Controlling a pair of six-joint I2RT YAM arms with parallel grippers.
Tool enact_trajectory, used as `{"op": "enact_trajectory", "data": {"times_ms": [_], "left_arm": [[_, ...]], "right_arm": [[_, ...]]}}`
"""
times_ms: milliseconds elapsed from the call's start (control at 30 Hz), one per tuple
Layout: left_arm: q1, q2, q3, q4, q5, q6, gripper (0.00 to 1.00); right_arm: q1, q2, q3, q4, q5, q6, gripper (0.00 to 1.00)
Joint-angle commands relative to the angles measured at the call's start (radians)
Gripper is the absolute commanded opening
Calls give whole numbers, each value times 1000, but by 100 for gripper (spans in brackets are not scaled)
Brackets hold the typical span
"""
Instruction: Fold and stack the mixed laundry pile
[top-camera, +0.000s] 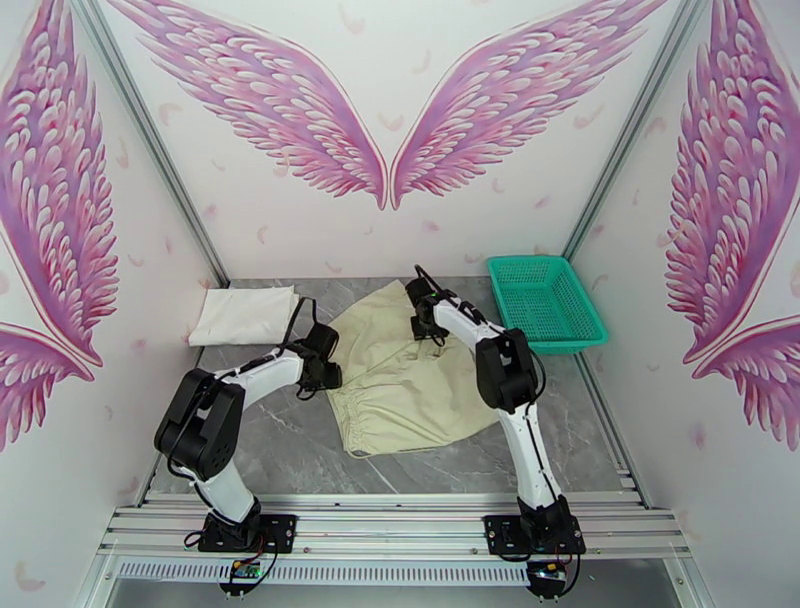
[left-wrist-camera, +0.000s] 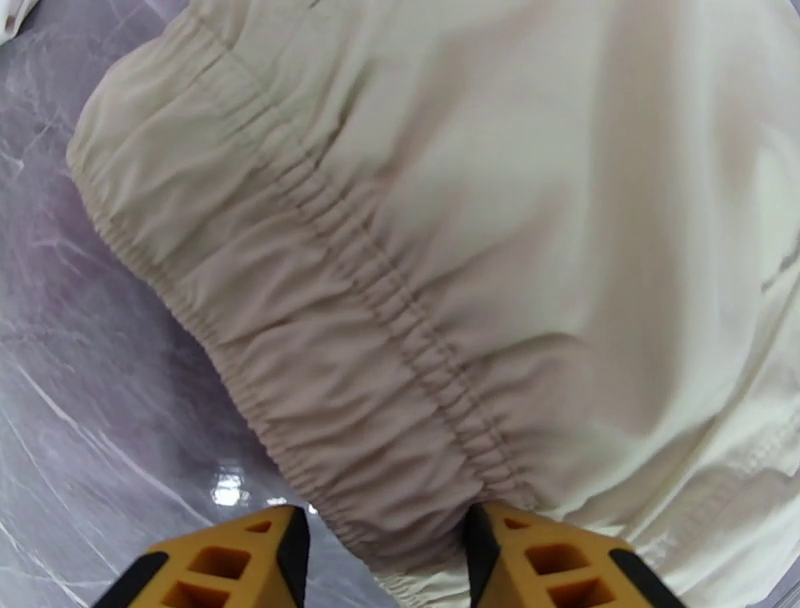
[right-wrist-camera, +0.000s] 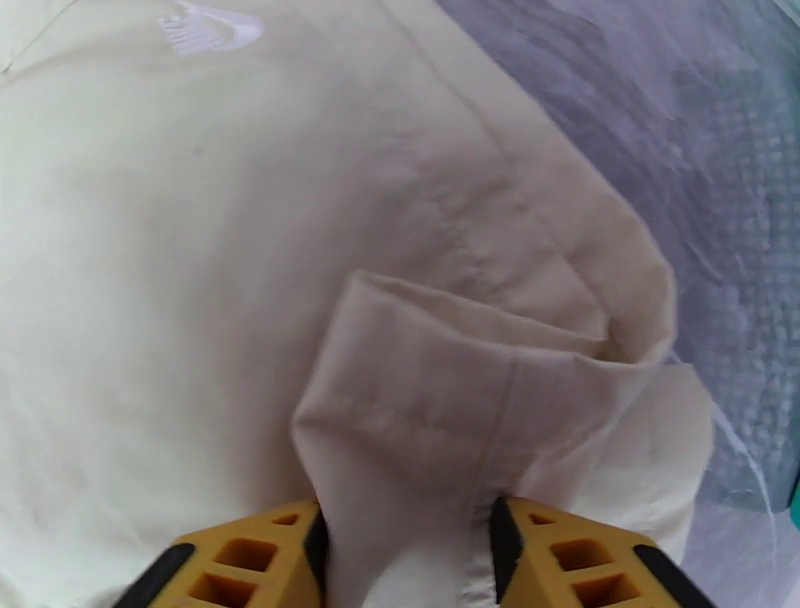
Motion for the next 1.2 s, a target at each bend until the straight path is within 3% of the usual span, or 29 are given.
{"op": "enact_trajectory", "data": {"times_ms": [0,133,200,233,367,600,900,1033,1167], "left_arm": [[17,55,22,38,-35,-26,47],[30,85,43,36,-37,-17,47],[37,93,52,31,-39,-5,47],[40,97,60,25,-36,2,47],[35,62,83,-6,-32,22,48],[-15,-147,80,-142,-75,53,65],[-223,-451,-255,-177,14,-146,76],[-312,-525,-370,-106,76,-233,84],[-335,-537,-478,46,161,-292,86]], "right_arm": [[-49,-125,-114,46,-5,6,38],[-101,-194,-236,91,-19,-3,26],[-130,-212,-283,101,-29,0,26],[-145,-227,-309,109,-42,0,28],[-173,-326,-414,145,-81,-2,53],[-193,-621,-664,177,-219,36,64],[-360,-1075,-1190,184,-448,161,71],[-456,-1178,-1329,206,-559,191,73],[-522,-1194,-1404,261,-658,220,73]]}}
